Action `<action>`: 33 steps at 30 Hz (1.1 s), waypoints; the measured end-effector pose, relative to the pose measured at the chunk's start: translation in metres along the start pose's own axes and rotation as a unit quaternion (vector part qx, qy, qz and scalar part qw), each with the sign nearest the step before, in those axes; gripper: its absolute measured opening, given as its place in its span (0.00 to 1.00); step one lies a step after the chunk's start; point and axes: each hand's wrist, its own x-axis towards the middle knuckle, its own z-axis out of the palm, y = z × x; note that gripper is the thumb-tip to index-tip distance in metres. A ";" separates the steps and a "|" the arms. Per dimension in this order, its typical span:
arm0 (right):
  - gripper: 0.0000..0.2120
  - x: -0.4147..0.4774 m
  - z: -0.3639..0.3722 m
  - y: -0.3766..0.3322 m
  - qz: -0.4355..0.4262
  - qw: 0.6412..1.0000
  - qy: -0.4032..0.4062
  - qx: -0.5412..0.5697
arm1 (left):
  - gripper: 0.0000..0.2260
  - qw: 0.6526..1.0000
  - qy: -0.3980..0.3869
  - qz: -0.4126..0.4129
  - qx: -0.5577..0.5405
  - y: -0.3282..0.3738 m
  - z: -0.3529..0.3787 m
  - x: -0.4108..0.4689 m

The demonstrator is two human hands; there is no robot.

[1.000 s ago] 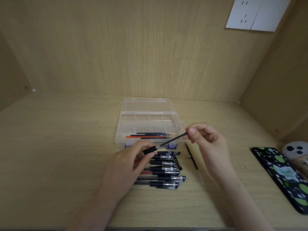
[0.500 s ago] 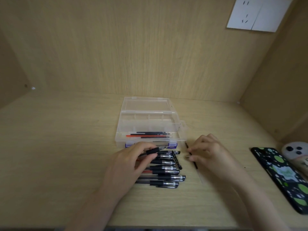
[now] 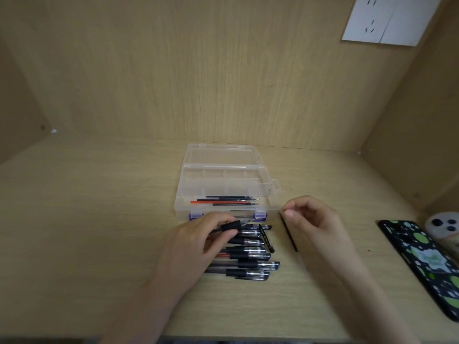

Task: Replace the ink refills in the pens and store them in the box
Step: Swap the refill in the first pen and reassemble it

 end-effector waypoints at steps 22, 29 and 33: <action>0.04 -0.015 0.048 -0.013 0.011 0.984 -0.039 0.172 | 0.11 1.000 -0.011 -0.003 -0.002 0.000 -0.002 -0.002; 0.12 -0.011 0.039 -0.017 -0.019 0.994 -0.067 0.082 | 0.11 1.000 -0.017 0.002 0.007 0.000 0.000 -0.001; 0.05 -0.011 0.040 -0.017 -0.022 0.998 -0.064 -0.015 | 0.10 1.000 -0.016 0.004 0.007 -0.001 0.000 -0.002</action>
